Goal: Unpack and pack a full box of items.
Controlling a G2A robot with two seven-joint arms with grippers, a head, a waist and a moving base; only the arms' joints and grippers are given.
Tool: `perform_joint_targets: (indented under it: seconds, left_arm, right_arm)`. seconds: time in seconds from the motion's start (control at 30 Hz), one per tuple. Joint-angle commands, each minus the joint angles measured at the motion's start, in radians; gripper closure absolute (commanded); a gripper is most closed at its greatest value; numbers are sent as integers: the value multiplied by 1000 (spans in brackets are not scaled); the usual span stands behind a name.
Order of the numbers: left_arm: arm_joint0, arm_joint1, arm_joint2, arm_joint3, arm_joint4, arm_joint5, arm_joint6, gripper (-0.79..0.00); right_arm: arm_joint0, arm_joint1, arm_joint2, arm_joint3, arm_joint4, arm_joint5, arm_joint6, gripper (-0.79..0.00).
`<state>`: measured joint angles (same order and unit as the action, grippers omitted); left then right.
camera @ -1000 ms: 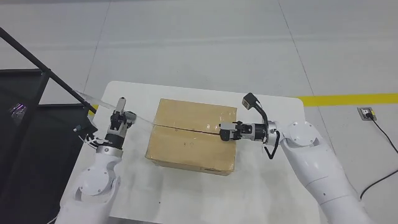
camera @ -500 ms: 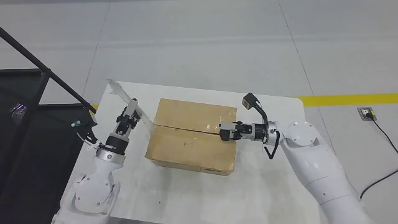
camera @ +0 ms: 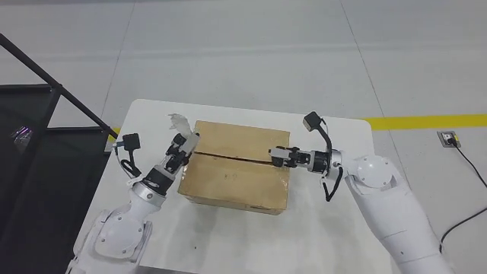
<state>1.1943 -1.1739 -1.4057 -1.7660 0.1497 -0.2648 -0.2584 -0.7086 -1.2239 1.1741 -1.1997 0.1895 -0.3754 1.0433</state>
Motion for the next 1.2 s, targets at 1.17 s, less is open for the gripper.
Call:
perform_joint_targets:
  seconds: [1.17]
  left_arm:
    - [39, 10, -176, -86, -90, -56, 13, -785]
  right_arm:
    - [-309, 81, 176, -404, -190, -186, 25, -785]
